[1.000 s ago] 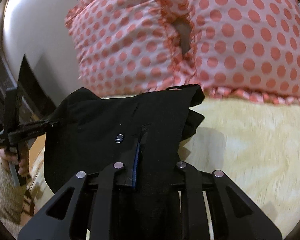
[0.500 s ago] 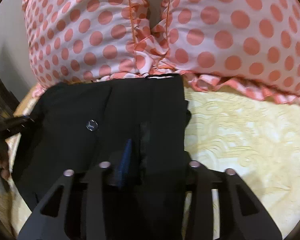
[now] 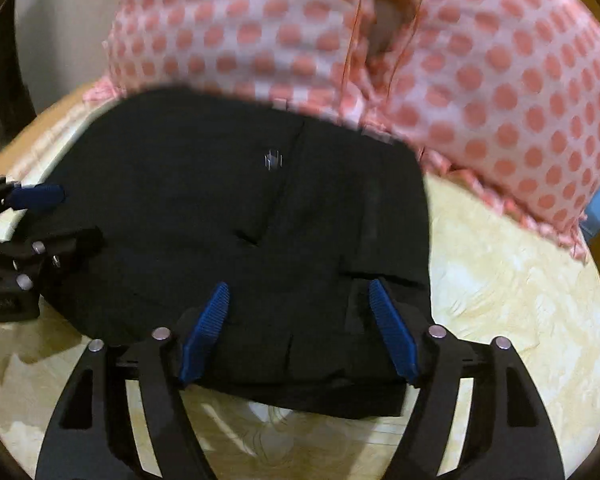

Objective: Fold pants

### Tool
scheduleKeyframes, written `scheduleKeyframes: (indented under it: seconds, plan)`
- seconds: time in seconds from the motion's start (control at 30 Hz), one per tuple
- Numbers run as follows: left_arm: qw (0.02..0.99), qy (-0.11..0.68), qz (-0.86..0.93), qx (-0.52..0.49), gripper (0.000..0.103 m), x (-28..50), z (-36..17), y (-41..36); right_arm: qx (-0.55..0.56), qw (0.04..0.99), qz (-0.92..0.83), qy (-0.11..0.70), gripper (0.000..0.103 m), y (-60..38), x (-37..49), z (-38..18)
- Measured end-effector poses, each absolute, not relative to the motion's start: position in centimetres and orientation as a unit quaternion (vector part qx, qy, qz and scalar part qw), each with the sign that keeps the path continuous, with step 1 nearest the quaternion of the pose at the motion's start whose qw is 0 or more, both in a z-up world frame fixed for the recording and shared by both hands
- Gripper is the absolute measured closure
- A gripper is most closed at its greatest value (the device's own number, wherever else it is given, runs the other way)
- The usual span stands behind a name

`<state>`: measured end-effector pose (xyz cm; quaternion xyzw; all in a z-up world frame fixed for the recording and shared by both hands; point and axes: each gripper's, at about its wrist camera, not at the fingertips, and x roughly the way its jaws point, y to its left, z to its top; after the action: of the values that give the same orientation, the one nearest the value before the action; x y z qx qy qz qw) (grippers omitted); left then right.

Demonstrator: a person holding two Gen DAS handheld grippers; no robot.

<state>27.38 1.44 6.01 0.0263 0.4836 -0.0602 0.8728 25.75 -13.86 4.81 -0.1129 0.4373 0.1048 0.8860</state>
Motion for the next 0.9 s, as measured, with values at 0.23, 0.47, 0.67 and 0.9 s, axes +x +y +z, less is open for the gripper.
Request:
scheduleKeyframes:
  seconds: [0.23,0.47,0.67,0.9]
  plan:
    - [0.894,0.447,-0.037,0.006,0.002,24.4,7.6,2.5,-0.039,0.903,0.093,0.418,0.012,-15.5,23.2,6.9]
    - [0.901,0.433,-0.001,0.001,0.002,17.3,7.7,4.1,0.008,0.896,0.106,0.431,0.003,-15.5,16.7,6.1]
    - [0.900,0.436,0.012,-0.011,0.002,14.3,6.4,4.4,-0.002,0.889,0.096,0.449,0.003,-14.2,14.4,4.2]
    - [0.892,0.451,0.002,-0.006,0.002,14.0,5.4,4.0,-0.002,0.886,0.092,0.455,0.003,-13.5,13.6,3.6]
